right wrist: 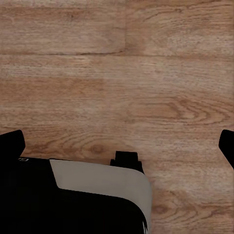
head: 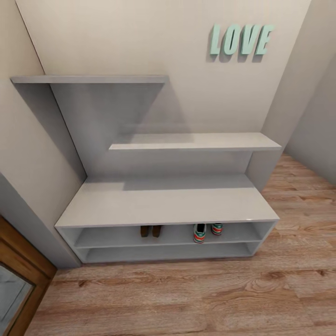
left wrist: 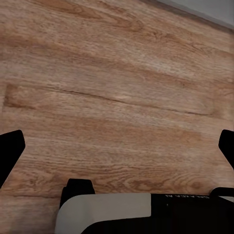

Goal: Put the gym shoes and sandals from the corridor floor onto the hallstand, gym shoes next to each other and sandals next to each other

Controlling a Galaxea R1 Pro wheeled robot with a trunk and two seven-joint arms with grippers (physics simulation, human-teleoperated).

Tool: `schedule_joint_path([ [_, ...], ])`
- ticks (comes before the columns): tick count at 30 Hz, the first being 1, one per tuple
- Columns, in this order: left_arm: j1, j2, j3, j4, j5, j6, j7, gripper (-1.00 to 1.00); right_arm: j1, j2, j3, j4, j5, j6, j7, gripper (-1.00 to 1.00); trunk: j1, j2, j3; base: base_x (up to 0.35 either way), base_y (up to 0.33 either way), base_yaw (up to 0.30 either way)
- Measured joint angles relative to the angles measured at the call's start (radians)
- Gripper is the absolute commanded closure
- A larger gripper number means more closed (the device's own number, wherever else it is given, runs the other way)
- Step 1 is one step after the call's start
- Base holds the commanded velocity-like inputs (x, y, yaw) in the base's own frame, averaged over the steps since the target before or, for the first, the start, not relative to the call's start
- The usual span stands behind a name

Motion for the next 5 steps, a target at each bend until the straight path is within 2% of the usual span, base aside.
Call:
schedule_joint_path([
  [5, 0.000, 0.001, 0.000, 0.000, 0.000, 0.000, 0.000, -1.00, 0.000, 0.000, 0.000, 0.000, 0.000, 0.000, 0.000, -1.00, 0.000, 0.000, 0.000, 0.000, 0.000, 0.000],
])
